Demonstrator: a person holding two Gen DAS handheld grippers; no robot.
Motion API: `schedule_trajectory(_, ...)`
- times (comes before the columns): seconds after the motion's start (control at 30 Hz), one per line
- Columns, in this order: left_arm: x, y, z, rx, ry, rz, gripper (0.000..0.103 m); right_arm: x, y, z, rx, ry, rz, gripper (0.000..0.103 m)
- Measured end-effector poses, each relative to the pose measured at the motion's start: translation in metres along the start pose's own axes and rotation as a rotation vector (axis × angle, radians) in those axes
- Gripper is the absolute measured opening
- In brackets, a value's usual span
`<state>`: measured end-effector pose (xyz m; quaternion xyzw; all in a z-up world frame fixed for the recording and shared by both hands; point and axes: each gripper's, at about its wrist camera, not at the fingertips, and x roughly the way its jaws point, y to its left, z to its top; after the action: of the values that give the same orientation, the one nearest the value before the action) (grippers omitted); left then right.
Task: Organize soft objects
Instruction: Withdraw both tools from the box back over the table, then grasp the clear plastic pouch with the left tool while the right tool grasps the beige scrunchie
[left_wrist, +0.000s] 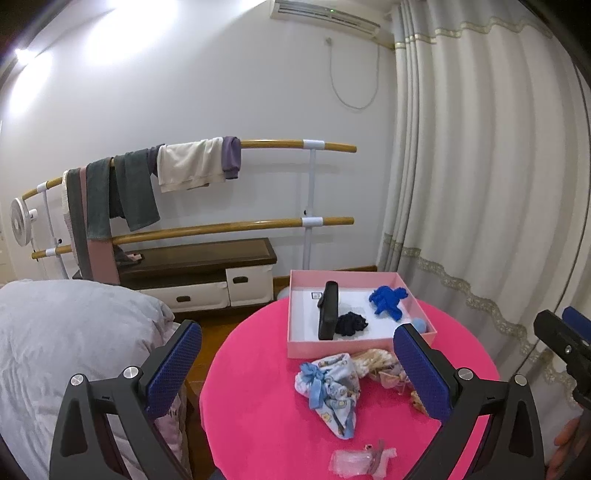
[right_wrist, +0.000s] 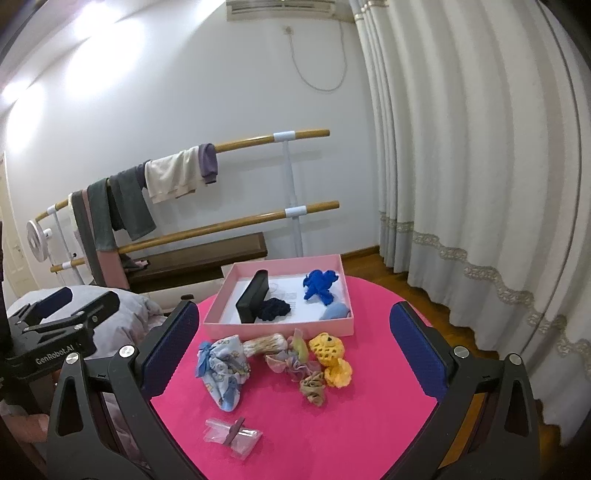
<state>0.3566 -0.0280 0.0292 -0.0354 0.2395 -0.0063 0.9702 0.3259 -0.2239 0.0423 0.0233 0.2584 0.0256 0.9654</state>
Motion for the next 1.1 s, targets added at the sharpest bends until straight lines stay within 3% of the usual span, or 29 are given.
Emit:
schedule_trajectory(0.67, -0.006, 0.008, -0.006, -0.007, 0.027, 0.005, 0.103, -0.002, 0.002, -0.008, -0.01, 0.013, -0.013, 0.103)
schedule_trajectory(0.93, 0.017, 0.006, -0.029, 0.0, 0.114, -0.019, 0.103, 0.025, -0.027, -0.03, 0.024, 0.108, -0.054, 0.103)
schedule_trajectory(1.1, 0.045, -0.008, -0.056, 0.042, 0.222, -0.039, 0.103, 0.049, -0.046, -0.052, 0.051, 0.191, -0.064, 0.103)
